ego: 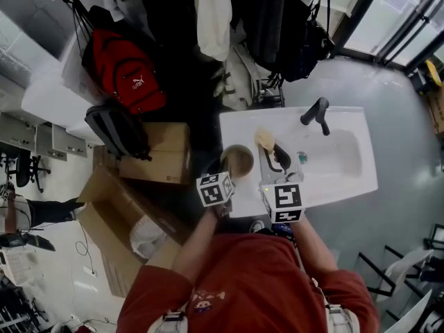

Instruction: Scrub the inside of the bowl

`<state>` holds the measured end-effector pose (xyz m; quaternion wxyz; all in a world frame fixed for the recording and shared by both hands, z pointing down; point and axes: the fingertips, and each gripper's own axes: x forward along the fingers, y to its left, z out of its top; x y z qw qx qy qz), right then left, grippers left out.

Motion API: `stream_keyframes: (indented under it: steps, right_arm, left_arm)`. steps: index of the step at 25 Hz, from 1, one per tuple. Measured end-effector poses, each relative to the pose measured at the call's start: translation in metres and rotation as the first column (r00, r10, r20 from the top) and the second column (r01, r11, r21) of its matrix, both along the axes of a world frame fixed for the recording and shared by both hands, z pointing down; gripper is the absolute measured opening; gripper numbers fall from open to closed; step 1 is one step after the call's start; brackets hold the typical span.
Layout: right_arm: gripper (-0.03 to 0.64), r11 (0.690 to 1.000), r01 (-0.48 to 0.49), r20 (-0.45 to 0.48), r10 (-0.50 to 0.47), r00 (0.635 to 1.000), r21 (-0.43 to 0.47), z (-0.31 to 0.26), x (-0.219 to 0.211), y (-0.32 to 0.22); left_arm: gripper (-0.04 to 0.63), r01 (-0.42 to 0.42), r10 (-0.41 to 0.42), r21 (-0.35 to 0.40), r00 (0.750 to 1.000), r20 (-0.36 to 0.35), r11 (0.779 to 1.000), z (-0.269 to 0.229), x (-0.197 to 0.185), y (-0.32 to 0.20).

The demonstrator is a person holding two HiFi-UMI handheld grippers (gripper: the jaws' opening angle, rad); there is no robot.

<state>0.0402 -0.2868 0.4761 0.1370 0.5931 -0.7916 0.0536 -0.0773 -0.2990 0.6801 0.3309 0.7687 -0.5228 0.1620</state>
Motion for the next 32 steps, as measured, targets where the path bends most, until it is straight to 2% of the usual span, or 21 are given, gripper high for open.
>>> stream_keyframes:
  steps: [9,15,20,26,32]
  right_arm:
    - [0.075,1.0,-0.009,0.027,0.009,1.0,-0.006,-0.002,0.004,-0.001]
    - [0.075,1.0,-0.012,0.038,0.011,0.999,0.006,-0.002,0.011,0.001]
    - [0.075,1.0,-0.018,0.063,0.017,0.998,0.024,-0.01,0.015,0.001]
    - [0.075,0.997,-0.04,0.101,0.034,0.994,0.059,-0.022,0.026,0.007]
    - [0.075,0.996,-0.045,0.159,0.032,0.987,0.079,-0.04,0.035,0.011]
  left_arm:
    - [0.186,-0.011,0.011,0.048,1.0,0.006,0.999,-0.013,-0.001,-0.004]
    - [0.216,-0.045,0.036,0.143,0.997,0.065,0.989,-0.036,0.0,-0.006]
    - [0.219,-0.037,0.016,0.226,0.995,0.095,0.973,-0.067,0.0,-0.009]
    - [0.219,-0.06,-0.001,0.36,0.986,0.167,0.931,-0.113,0.002,-0.003]
    - [0.219,-0.065,-0.028,0.501,0.984,0.176,0.863,-0.169,0.01,0.001]
